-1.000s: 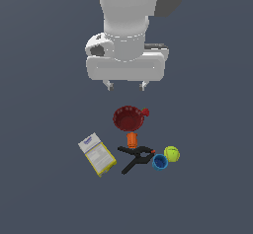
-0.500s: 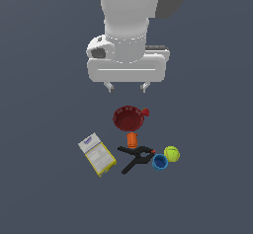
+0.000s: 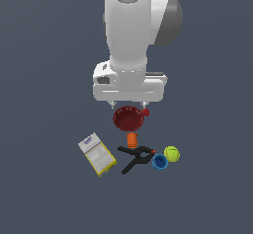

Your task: Pick up a designated object from a clutter of objects.

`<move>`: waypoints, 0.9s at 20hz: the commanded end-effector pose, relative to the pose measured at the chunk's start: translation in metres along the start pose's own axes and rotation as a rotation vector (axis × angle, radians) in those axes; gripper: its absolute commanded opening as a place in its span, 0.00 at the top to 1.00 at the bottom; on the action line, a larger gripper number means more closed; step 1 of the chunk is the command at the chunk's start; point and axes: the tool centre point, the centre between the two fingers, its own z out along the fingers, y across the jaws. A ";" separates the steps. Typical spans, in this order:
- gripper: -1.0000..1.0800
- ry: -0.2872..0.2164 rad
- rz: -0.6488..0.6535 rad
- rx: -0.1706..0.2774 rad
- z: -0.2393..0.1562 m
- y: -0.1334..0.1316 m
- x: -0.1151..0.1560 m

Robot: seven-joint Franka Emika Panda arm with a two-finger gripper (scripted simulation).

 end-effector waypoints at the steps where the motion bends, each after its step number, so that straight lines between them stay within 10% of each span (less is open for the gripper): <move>1: 0.04 -0.005 -0.002 -0.003 0.024 -0.002 0.005; 18: 0.04 -0.030 -0.021 -0.014 0.184 -0.016 0.008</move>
